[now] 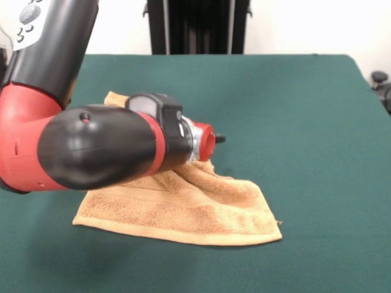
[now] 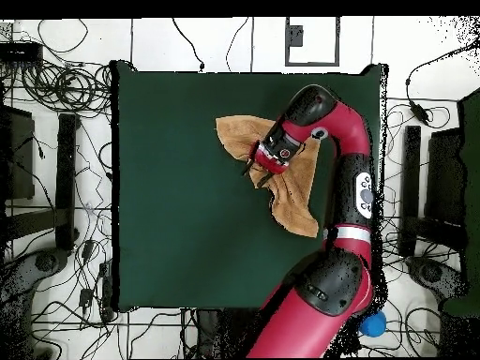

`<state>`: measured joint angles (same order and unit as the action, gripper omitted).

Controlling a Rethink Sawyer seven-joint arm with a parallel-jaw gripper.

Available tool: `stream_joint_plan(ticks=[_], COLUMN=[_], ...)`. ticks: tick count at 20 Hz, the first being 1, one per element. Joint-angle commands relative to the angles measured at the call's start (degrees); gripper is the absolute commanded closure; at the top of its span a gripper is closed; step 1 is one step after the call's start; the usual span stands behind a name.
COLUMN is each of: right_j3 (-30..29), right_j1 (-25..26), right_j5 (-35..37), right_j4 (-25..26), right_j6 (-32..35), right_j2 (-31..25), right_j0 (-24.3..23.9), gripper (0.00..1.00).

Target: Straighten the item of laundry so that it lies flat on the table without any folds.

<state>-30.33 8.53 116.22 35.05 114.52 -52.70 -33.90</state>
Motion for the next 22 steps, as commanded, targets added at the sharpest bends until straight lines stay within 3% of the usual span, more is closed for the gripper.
stream_joint_plan(ticks=[1, 9, 16, 20, 22], right_j3=[8.0, 12.1, 14.5, 13.6, 11.3], right_j1=[5.8, 7.0, 10.6, 12.1, 12.5], right_j5=[-15.8, -17.0, -12.6, -6.4, -4.1], right_j4=[11.5, 17.2, 16.7, 12.1, 6.8], right_j6=[-6.1, -8.1, -7.4, -4.5, -1.4], right_j2=[2.7, 0.3, -4.1, -5.8, -5.7], right_j0=[6.9, 7.8, 6.8, 5.7, 4.8], gripper=[0.00, 0.00, 0.00, 0.00, 0.00])
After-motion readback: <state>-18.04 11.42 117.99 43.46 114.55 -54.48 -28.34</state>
